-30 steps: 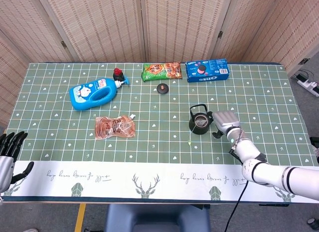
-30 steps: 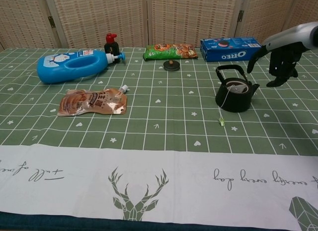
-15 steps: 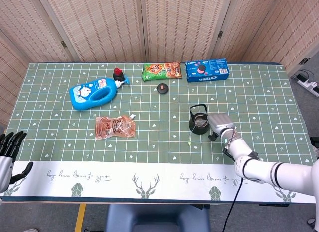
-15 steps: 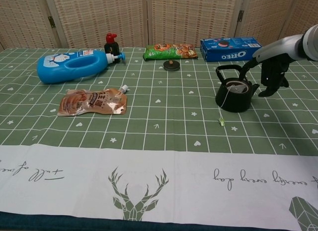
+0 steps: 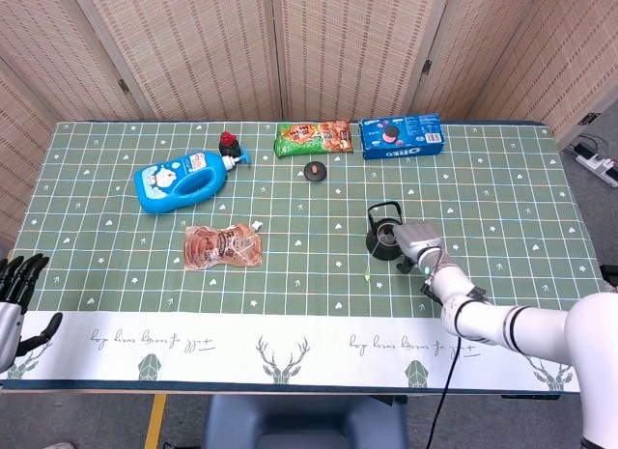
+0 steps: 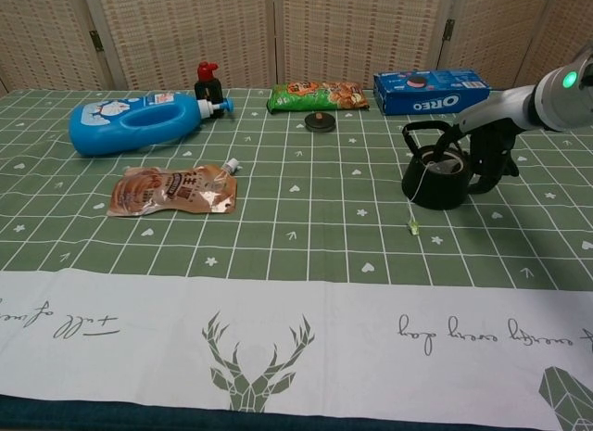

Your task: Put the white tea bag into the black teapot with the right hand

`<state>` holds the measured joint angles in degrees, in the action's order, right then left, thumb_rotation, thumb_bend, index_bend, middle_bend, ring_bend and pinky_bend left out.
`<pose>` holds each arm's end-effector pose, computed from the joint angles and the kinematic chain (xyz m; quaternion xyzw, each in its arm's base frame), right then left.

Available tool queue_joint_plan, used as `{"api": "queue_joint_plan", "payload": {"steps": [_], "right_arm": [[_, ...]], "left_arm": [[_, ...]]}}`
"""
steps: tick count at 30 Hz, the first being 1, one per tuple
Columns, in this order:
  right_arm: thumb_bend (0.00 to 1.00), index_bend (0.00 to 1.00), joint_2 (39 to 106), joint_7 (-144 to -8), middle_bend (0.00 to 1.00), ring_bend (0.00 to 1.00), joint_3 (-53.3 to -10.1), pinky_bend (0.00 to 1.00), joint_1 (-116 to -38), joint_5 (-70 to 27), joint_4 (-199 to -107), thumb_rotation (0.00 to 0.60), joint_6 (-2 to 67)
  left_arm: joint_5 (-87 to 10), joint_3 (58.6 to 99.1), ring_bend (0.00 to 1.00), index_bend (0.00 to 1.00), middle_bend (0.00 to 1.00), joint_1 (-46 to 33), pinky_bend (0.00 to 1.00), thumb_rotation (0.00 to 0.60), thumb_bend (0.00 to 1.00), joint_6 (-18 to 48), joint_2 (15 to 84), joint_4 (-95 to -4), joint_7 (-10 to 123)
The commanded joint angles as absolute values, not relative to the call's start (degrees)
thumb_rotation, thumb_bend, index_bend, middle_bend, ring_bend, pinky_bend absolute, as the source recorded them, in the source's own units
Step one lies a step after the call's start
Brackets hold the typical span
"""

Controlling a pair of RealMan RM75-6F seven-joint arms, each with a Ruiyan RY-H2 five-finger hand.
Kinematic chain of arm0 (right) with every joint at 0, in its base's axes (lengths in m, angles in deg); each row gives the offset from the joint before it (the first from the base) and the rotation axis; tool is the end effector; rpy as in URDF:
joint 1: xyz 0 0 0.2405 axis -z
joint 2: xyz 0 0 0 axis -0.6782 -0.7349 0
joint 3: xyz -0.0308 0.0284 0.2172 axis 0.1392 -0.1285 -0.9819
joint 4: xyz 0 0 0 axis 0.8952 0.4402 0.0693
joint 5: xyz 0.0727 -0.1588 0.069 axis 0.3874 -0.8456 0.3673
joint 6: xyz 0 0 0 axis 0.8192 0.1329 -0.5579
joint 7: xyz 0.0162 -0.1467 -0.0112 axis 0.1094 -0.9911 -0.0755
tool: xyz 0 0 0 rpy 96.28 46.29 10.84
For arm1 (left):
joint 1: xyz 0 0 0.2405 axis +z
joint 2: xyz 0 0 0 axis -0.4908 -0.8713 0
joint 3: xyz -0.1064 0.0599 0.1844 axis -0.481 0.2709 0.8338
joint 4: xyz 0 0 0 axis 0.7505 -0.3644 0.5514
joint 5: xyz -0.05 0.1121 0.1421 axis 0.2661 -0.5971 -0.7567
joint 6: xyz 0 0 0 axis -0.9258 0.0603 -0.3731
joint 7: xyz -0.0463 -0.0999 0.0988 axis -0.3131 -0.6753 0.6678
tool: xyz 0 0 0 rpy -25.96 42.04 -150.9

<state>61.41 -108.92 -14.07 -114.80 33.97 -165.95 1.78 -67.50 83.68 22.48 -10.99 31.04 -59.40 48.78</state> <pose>-0.1492 -0.3658 0.0446 0.7440 -0.4951 0.1020 0.4369 -0.2762 0.1933 0.1868 -0.6083 -0.3191 -0.4311 0.5850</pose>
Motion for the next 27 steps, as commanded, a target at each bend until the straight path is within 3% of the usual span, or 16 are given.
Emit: {"api": "queue_joint_plan", "payload": {"steps": [1,13,16,20,24,27], "right_arm": [[0.38,0.15,61.45,-108.25,0.86,0.68,-14.01,0.56,-115.04,33.73,-165.95,0.600,2.12],[0.38,0.15,58.31,-104.56,0.86,0.68,-14.31,0.56,-114.09,29.77,-169.73,0.600,3.99],[0.38,0.15,55.52,-102.99,0.85,0.67,-15.51,0.56,-112.32,25.20,-174.39,0.600,8.15],[0.38,0.07,50.10,-100.89,0.69,0.57,-16.46,0.46,-106.60,13.34,-185.17,0.600,20.32],[0.38,0.00,48.57,-106.76,0.39,0.37,-12.54,0.23,-97.63,-1.39,-192.97,0.600,41.66],[0.38,0.00,50.07,-112.20,0.28,0.28,-9.43,0.14,-91.42,-8.41,-195.34,0.600,53.57]], "left_arm": [[-67.47,83.66,0.01,0.00,0.03,22.51,0.01,0.600,0.31,-11.05,30.98,-59.39,48.68],[-67.62,83.73,0.01,0.00,0.03,22.49,0.01,0.600,0.31,-11.02,31.18,-59.47,49.56],[-67.55,83.69,0.01,0.00,0.03,22.49,0.01,0.600,0.32,-11.01,31.23,-59.28,49.72],[-67.32,83.64,0.01,0.00,0.03,22.37,0.01,0.600,0.31,-10.67,31.42,-59.25,50.20],[-67.59,83.82,0.01,0.00,0.03,22.36,0.01,0.600,0.32,-10.67,31.81,-59.40,51.47],[-67.54,83.82,0.01,0.00,0.03,22.41,0.01,0.600,0.31,-10.72,31.99,-59.52,52.14]]}}
